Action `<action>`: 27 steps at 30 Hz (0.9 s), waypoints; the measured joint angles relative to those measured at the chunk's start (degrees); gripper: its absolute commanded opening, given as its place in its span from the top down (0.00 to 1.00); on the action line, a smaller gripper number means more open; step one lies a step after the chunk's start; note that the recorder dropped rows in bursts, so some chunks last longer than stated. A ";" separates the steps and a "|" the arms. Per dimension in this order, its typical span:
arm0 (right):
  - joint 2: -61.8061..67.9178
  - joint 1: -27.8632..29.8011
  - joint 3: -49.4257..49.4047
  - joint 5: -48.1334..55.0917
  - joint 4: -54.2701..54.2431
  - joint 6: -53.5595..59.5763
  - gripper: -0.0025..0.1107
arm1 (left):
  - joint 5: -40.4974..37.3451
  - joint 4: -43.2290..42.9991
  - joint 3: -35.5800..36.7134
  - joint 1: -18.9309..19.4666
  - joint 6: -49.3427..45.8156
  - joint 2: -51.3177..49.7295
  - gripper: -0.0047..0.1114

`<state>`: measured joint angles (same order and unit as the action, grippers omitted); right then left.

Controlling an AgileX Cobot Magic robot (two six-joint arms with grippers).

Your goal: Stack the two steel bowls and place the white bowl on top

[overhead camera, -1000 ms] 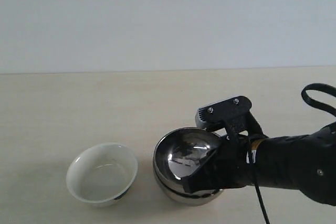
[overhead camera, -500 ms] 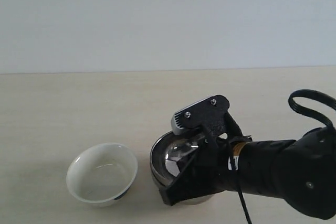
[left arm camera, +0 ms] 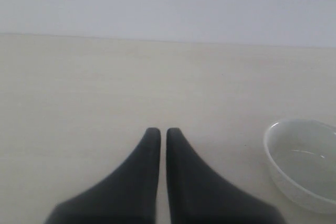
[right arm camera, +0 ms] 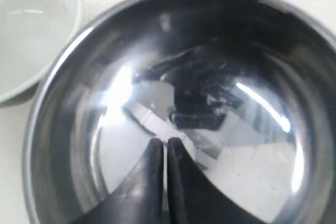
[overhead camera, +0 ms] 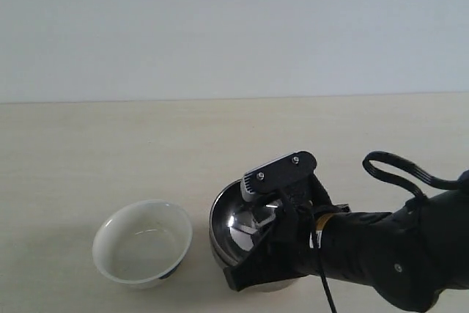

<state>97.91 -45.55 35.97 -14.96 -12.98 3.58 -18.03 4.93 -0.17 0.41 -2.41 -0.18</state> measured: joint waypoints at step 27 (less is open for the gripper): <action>-9.23 -8.39 4.08 -1.43 3.93 -5.81 0.86 | 0.00 0.00 0.00 0.00 0.00 0.00 0.93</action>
<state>88.69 -53.94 40.05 -16.39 -9.05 -2.24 -18.03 4.93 -0.17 0.41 -2.41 -0.18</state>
